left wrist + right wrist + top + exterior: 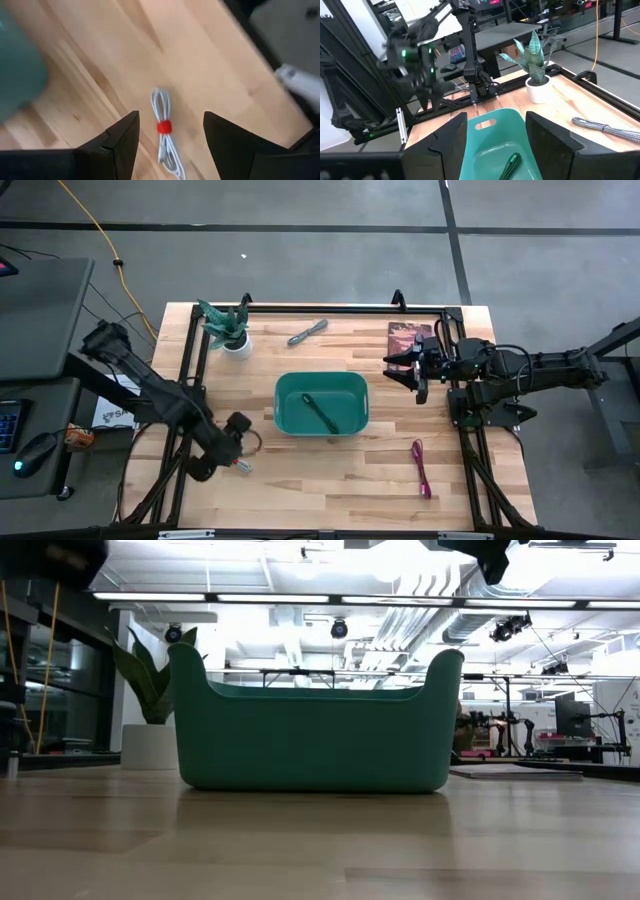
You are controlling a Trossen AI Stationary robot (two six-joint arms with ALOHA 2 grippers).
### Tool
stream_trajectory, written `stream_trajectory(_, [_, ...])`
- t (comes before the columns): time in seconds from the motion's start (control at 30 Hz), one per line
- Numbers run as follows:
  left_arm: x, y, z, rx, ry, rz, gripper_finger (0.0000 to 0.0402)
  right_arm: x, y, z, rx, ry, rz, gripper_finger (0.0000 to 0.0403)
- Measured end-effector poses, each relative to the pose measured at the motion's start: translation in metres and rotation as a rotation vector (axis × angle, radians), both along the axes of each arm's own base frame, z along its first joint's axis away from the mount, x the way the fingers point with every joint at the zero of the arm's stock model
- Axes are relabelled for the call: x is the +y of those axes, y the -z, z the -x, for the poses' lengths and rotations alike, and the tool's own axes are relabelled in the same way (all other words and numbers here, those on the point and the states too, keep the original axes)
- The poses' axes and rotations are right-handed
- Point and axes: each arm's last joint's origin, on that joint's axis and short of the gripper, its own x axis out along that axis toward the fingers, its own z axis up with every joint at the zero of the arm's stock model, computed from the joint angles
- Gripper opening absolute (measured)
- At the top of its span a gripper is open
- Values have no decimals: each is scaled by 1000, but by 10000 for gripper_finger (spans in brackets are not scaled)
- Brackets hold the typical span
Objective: Pick and place USB-C Cables
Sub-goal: Put the white charger cable into the green bin
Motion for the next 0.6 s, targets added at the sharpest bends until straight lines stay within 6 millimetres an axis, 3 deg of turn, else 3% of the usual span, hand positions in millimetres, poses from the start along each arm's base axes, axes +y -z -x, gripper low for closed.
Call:
stream_trajectory(0.3, [-17, 66, -3, 247, -99, -142, 200, 0, 1, 0, 12, 0, -1, 192])
stream_trajectory(0.6, [-23, 94, -11, 224, -153, -139, 200, 0, 2, 0, 24, 1, 0, 192])
